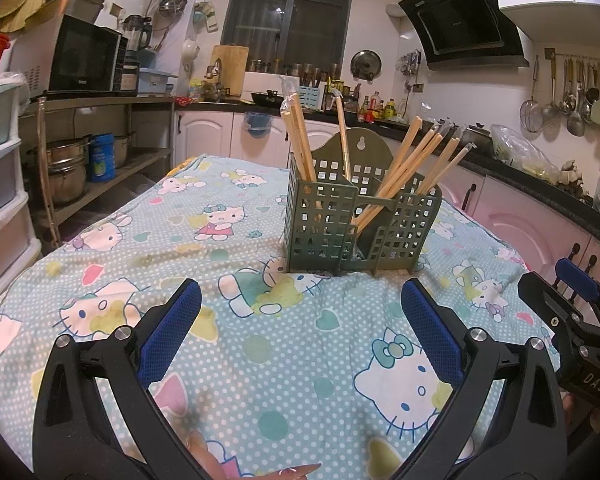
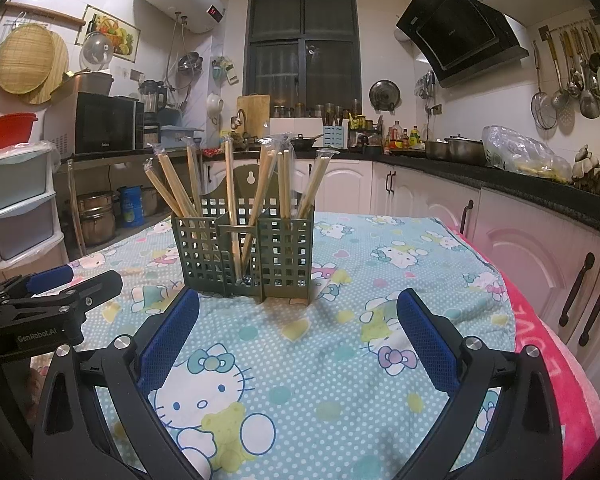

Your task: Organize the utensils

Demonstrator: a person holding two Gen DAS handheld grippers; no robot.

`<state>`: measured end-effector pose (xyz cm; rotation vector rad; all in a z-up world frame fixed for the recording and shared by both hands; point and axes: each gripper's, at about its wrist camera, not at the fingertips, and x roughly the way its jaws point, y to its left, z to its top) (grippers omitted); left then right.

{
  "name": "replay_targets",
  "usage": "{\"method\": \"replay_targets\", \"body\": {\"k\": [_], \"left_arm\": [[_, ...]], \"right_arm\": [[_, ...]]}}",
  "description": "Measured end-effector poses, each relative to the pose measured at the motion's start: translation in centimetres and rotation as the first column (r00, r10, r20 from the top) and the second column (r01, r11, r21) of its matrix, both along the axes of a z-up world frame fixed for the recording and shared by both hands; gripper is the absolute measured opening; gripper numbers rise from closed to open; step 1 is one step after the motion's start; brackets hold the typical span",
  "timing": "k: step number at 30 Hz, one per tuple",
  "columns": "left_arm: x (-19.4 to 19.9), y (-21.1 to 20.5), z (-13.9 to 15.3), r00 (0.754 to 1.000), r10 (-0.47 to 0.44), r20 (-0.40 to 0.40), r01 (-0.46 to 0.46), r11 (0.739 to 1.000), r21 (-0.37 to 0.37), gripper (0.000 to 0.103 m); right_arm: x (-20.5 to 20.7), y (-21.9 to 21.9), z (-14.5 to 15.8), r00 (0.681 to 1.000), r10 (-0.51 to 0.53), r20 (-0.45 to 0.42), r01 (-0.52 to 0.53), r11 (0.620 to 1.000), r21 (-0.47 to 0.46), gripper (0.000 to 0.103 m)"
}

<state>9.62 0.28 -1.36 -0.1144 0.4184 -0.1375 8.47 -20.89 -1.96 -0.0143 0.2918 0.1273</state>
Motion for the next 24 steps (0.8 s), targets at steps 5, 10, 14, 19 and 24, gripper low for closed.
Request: {"method": "replay_targets", "body": {"k": [5, 10, 14, 19, 24], "left_arm": [[0.01, 0.06, -0.01, 1.000, 0.000, 0.000, 0.000, 1.000, 0.002, 0.092], [0.04, 0.07, -0.04, 1.000, 0.002, -0.001, -0.002, 1.000, 0.001, 0.092], [0.06, 0.16, 0.02, 1.000, 0.003, 0.000, -0.003, 1.000, -0.001, 0.092], [0.08, 0.21, 0.04, 1.000, 0.004, 0.000, -0.004, 1.000, 0.001, 0.092], [0.13, 0.28, 0.02, 1.000, 0.008, -0.002, -0.008, 1.000, -0.002, 0.092]], "right_arm": [[0.01, 0.03, -0.02, 1.000, 0.001, 0.000, -0.001, 1.000, -0.001, 0.096], [0.01, 0.02, -0.02, 1.000, 0.001, 0.000, -0.001, 1.000, -0.001, 0.096], [0.01, 0.05, 0.00, 1.000, 0.001, 0.000, -0.001, 1.000, -0.001, 0.096], [-0.02, 0.06, -0.02, 1.000, 0.003, 0.001, -0.003, 1.000, -0.003, 0.096], [-0.05, 0.04, -0.05, 1.000, 0.002, -0.001, -0.002, 1.000, -0.002, 0.096]]}}
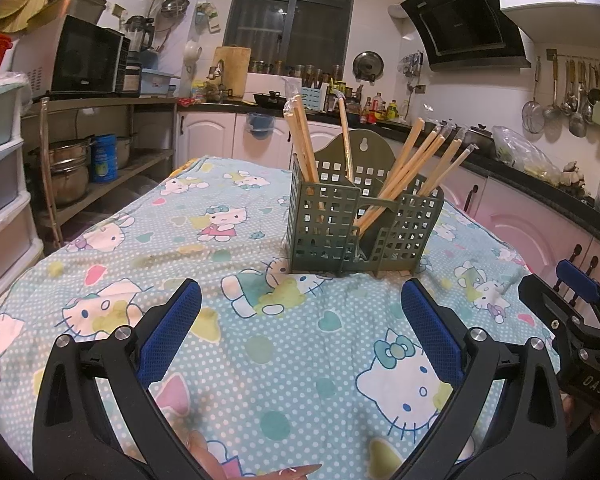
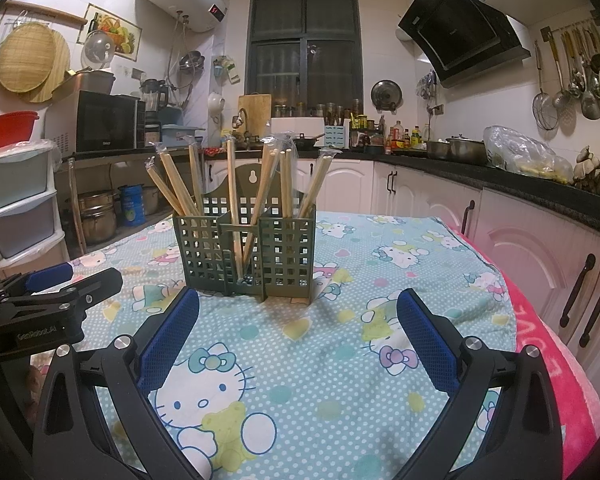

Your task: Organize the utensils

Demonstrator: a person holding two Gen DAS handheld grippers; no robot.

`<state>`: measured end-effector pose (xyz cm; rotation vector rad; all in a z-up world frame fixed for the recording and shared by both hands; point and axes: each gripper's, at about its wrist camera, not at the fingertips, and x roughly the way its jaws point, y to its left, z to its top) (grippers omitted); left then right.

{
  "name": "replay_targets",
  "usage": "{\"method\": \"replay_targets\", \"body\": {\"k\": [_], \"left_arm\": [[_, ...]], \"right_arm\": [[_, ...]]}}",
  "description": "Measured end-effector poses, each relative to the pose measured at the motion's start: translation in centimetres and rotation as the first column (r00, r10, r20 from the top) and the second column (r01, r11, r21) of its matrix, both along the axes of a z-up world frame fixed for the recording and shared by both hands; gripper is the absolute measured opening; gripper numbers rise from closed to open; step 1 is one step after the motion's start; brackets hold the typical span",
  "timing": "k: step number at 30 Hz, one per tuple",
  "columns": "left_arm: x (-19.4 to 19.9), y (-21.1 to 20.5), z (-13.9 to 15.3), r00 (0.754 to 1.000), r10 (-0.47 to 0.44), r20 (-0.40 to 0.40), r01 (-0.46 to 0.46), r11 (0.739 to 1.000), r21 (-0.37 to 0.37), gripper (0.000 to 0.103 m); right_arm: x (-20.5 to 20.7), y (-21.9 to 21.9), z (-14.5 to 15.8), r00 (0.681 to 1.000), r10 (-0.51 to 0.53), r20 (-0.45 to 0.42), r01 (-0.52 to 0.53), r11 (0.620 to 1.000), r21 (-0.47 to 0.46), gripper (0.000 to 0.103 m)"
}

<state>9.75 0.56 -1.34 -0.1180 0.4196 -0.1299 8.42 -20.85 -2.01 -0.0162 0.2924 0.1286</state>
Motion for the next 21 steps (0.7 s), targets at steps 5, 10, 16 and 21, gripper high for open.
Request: {"method": "replay_targets", "body": {"k": [5, 10, 16, 21], "left_arm": [[0.02, 0.09, -0.03, 1.000, 0.002, 0.000, -0.002, 1.000, -0.001, 0.092], [0.06, 0.20, 0.00, 1.000, -0.001, 0.005, 0.001, 1.000, -0.007, 0.092], [0.02, 0.07, -0.15, 1.000, 0.011, 0.001, -0.011, 1.000, -0.009, 0.092], [-0.12, 0.12, -0.14, 1.000, 0.030, -0.004, -0.030, 0.999, -0.015, 0.092]], "right_arm": [[0.01, 0.03, 0.04, 1.000, 0.001, 0.000, -0.001, 1.000, 0.000, 0.096], [0.00, 0.00, 0.05, 1.000, 0.000, 0.000, 0.000, 1.000, 0.001, 0.096], [0.06, -0.03, -0.13, 1.000, 0.000, -0.002, 0.000, 1.000, 0.001, 0.096], [0.09, -0.13, -0.45, 1.000, -0.002, -0.008, 0.002, 1.000, 0.002, 0.096]]}}
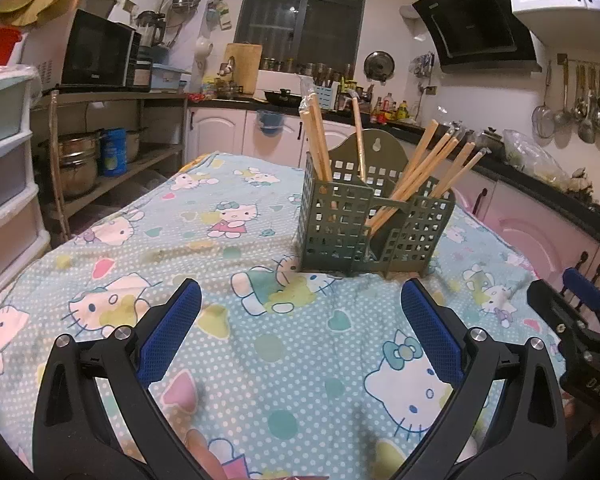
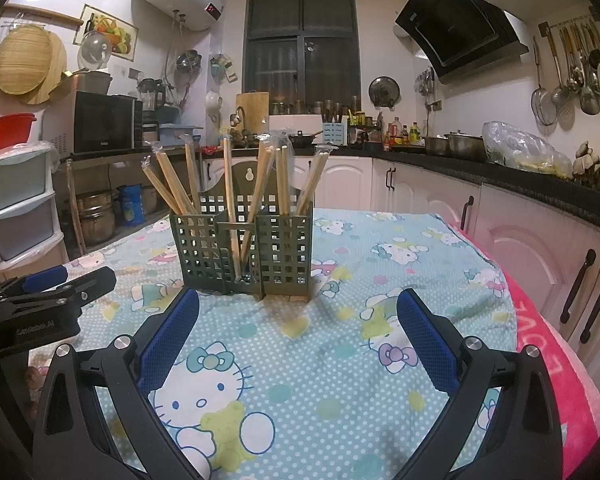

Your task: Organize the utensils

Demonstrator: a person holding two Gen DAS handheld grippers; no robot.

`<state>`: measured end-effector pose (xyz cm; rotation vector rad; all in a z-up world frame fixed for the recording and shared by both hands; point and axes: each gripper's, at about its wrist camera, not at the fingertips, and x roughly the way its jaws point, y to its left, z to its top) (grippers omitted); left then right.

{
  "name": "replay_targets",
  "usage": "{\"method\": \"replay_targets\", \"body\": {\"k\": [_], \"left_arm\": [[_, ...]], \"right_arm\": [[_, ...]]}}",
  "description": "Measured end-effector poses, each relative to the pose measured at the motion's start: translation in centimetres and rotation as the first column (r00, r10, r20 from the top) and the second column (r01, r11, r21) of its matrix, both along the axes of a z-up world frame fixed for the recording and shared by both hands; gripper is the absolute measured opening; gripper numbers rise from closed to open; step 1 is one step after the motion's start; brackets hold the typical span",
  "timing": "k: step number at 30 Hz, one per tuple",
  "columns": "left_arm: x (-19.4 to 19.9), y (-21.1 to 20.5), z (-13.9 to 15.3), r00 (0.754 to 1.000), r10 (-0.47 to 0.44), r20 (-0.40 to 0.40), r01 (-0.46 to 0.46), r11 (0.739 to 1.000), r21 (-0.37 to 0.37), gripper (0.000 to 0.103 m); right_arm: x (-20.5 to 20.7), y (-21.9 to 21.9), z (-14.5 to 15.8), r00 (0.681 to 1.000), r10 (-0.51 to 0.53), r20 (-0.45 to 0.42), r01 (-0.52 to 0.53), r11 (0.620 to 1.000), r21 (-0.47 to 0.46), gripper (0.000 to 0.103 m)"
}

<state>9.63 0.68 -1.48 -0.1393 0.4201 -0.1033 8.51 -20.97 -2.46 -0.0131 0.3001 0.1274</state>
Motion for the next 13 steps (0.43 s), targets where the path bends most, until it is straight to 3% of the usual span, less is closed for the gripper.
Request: {"method": "replay_targets", "body": {"k": [2, 6, 10, 13], "left_arm": [[-0.2, 0.3, 0.1, 1.000, -0.013, -0.006, 0.013, 0.999, -0.034, 0.092], [1.3, 1.7, 0.5, 0.992, -0.005, -0.123, -0.002, 0.998, -0.057, 0.092], [4.8, 4.8, 0.7, 0.969, 0.095, -0.227, -0.086, 0.995, 0.051, 0.092], [7.9, 7.4, -0.1, 0.940, 0.197, -0.277, -0.155, 0.974, 0.167, 0.092]], "right_arm": [[0.0, 0.0, -0.2, 1.000, -0.001, -0.005, 0.001, 1.000, -0.001, 0.096], [0.8, -0.9, 0.2, 0.999, -0.015, -0.037, 0.015, 1.000, 0.000, 0.096], [4.0, -4.8, 0.1, 0.972, -0.137, -0.189, 0.138, 0.990, -0.010, 0.096], [7.4, -8.7, -1.2, 0.898, -0.276, -0.343, 0.258, 0.961, -0.098, 0.096]]}}
